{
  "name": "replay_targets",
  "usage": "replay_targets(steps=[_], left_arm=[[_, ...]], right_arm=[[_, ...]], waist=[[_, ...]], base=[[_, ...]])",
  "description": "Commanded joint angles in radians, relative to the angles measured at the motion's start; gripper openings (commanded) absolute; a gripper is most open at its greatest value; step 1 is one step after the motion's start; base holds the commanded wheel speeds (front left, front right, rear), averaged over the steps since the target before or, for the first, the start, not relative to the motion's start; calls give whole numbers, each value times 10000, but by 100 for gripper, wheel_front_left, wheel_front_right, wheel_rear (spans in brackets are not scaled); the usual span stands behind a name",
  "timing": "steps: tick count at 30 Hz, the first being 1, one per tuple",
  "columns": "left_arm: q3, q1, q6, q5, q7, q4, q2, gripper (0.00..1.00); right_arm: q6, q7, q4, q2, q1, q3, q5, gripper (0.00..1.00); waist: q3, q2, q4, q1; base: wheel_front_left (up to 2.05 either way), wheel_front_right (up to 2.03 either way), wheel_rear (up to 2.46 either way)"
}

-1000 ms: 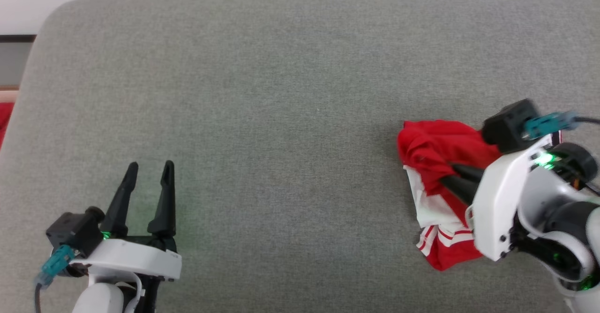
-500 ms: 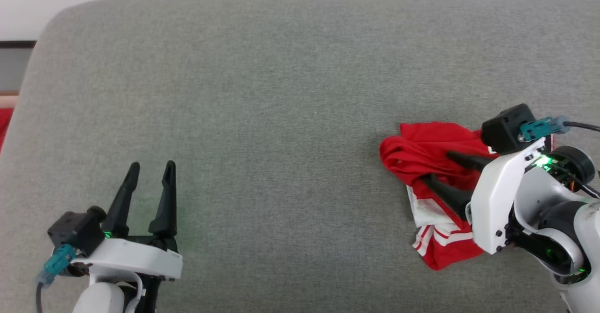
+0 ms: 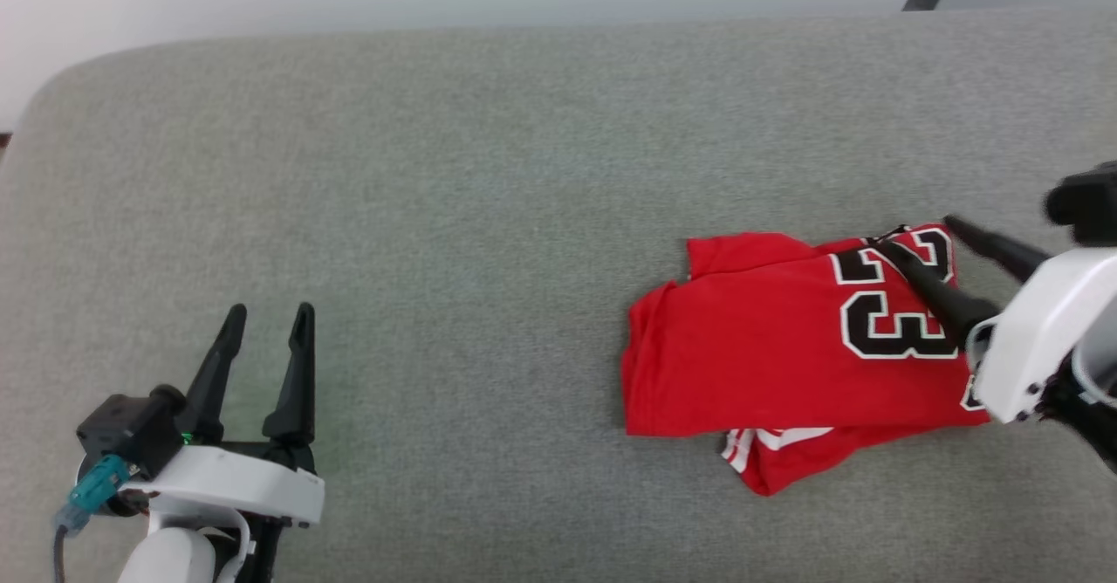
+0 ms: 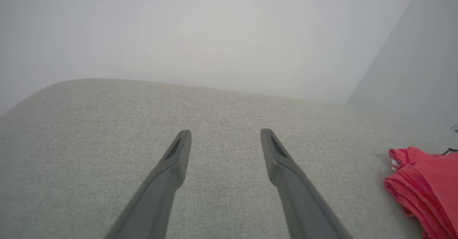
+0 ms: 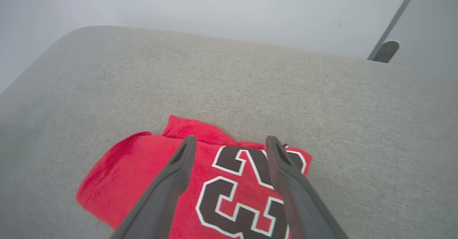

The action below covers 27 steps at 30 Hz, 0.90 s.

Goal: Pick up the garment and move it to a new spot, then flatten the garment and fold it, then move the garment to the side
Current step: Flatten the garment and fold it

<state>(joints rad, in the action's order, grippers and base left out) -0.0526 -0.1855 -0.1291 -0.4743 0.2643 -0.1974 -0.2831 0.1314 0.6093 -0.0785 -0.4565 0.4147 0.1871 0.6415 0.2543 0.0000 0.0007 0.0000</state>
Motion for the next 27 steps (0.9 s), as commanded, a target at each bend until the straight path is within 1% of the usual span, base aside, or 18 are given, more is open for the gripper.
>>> replay_targets(steps=[1, 5, 11, 16, 20, 23, 27], left_arm=[[-4, 39, -25, 58, -9, -35, -46, 100], [-63, -39, -25, 82, -9, -152, -145, 100], [-58, 125, -25, 92, -9, -399, -142, 100], [124, 427, 63, 69, -9, -470, -177, 100], [276, 753, 146, 30, -7, -386, -135, 100], [382, 1027, 237, 124, -7, -252, -108, 100], [531, 1409, 363, 254, -9, 71, -39, 100]], right_arm=[[-17, -160, 54, -23, -109, -112, 29, 100], [-17, -1042, 405, -216, -247, -218, -38, 100], [-17, -2961, 1252, -478, -735, -341, -128, 100], [-17, -4577, 1680, -308, -1357, -567, -411, 100], [-17, -5633, 1784, -107, -1831, -594, -597, 100], [-17, -6272, 1778, 76, -2135, -663, -735, 100], [-17, -6790, 1710, 272, -2432, -716, -1085, 100]], waist=[[-150, 0, -176, 0], [-346, 0, -350, 0], [-829, 0, -537, 0], [-1150, 0, -669, 0], [-1274, 0, -740, 0], [-1345, 0, -745, 0], [-1414, 0, -689, 0]], base=[[0, 0, 0], [0, 0, 0], [0, 0, 0], [0, 0, 0], [0, 0, 0], [0, 0, 0], [0, 0, 0]])
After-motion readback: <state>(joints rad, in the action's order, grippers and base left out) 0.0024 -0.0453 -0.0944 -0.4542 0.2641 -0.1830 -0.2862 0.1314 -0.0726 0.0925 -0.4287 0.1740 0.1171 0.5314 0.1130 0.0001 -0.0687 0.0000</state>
